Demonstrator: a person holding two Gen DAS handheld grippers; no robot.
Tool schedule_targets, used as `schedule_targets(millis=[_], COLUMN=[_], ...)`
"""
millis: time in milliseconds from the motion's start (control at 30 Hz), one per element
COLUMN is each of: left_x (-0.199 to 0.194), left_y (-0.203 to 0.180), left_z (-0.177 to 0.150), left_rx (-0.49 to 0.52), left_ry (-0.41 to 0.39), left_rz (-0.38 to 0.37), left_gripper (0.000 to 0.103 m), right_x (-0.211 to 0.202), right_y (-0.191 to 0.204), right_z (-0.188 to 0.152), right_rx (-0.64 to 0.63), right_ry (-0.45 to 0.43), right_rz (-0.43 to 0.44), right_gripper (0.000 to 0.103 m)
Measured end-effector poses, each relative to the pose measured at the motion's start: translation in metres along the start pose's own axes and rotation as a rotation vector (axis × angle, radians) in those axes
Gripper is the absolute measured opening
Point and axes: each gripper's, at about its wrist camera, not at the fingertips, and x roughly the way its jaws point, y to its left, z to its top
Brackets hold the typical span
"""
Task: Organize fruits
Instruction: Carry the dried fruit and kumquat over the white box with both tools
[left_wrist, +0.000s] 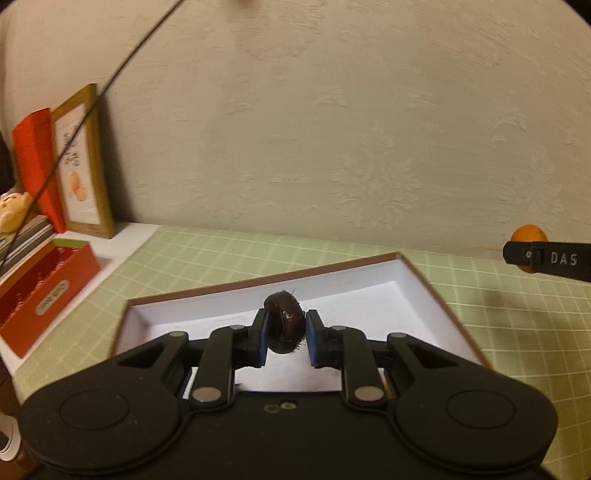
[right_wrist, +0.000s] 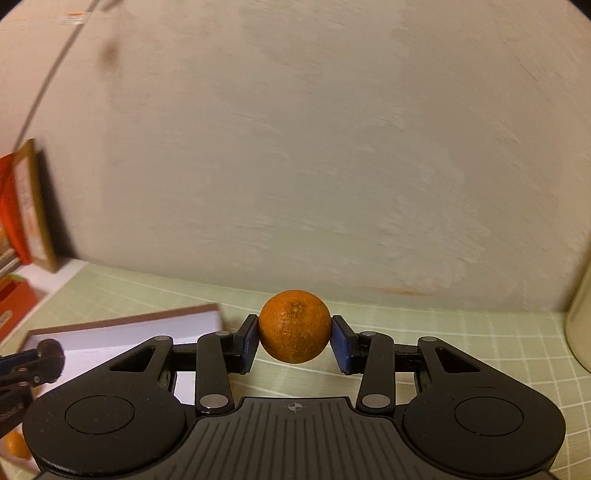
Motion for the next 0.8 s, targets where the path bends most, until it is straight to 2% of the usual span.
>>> schedule_targets(millis=[367, 533, 800], left_x=[-0.008, -0.012, -0.004], left_y=[0.055, 0.072, 0.087], left_z=[-0.015, -0.020, -0.026], left_rx=[-0.039, -0.049, -0.058], left_ry=[0.027, 0.026, 0.036], left_rz=[0.088, 0.102, 0.115], left_gripper=[0.011, 0.011, 0.011], right_x=[-0.018, -0.016, -0.004], right_y=[0.053, 0.075, 0.088], right_z=[-0.015, -0.020, -0.033], right_rx=[-0.047, -0.085, -0.116], right_ry=[0.008, 0.003, 0.014], right_rz=[0.081, 0.085, 0.063], right_gripper=[0.042, 0.042, 0.042])
